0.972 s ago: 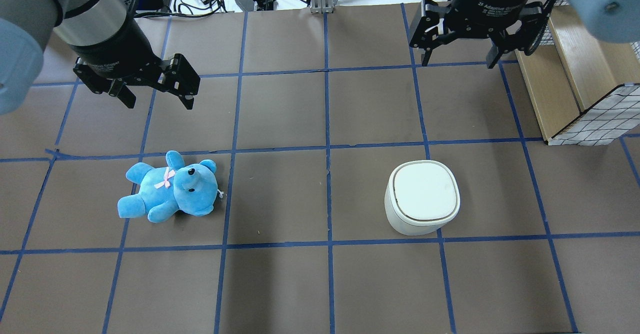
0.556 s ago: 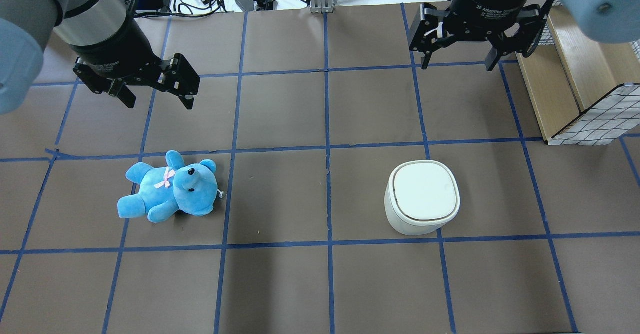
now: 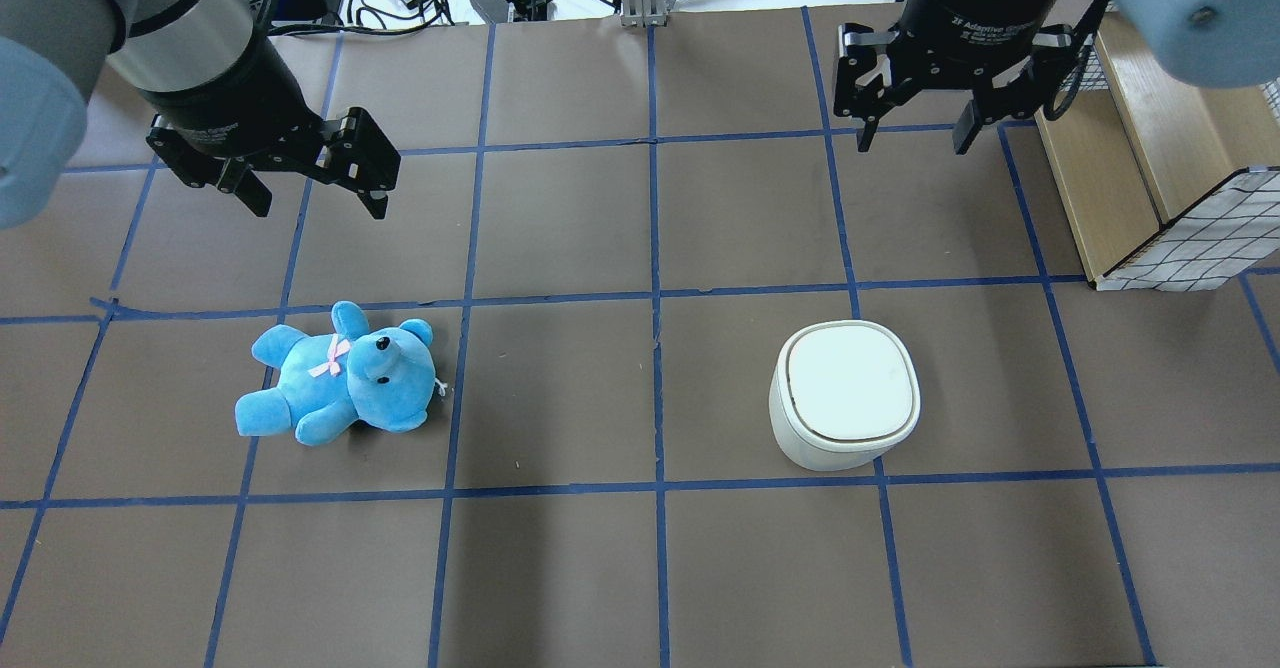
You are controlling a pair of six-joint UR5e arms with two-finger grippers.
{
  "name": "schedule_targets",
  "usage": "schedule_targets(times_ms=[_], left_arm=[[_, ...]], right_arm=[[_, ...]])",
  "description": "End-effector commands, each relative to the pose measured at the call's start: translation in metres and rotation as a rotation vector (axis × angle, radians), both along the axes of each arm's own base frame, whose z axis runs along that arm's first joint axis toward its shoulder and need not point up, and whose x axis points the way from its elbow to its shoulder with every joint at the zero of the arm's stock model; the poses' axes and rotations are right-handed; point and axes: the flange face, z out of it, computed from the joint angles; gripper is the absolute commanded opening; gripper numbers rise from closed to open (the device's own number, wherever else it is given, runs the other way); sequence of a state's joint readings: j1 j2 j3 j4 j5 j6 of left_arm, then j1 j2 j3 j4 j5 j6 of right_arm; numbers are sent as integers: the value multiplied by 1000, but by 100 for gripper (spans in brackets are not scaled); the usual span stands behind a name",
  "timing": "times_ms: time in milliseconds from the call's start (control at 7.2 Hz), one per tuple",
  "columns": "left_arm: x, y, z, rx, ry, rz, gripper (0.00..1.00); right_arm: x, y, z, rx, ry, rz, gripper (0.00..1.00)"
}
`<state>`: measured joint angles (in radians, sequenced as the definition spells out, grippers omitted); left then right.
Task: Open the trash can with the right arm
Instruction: 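Lower the right gripper onto the white trash can lid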
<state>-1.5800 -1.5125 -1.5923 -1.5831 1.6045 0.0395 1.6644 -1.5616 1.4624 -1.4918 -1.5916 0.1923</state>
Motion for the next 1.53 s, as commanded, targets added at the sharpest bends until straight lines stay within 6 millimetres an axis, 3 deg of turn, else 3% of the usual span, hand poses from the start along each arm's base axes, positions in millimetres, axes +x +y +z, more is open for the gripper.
schedule_targets(times_ms=[0,417,694,972,1389], left_arm=[[0,0,0,0,0,0,100],[0,0,0,0,0,1,100],[0,0,0,0,0,0,100],[0,0,0,0,0,0,100],[0,0,0,0,0,1,100]], right_arm=[[-2,14,-53,126,19,-2,0],[-4,35,-145,231,28,-11,0],[-5,50,-190,289,37,-9,0],[-7,56,-218,318,52,-7,0],[-7,55,-226,331,54,-9,0]])
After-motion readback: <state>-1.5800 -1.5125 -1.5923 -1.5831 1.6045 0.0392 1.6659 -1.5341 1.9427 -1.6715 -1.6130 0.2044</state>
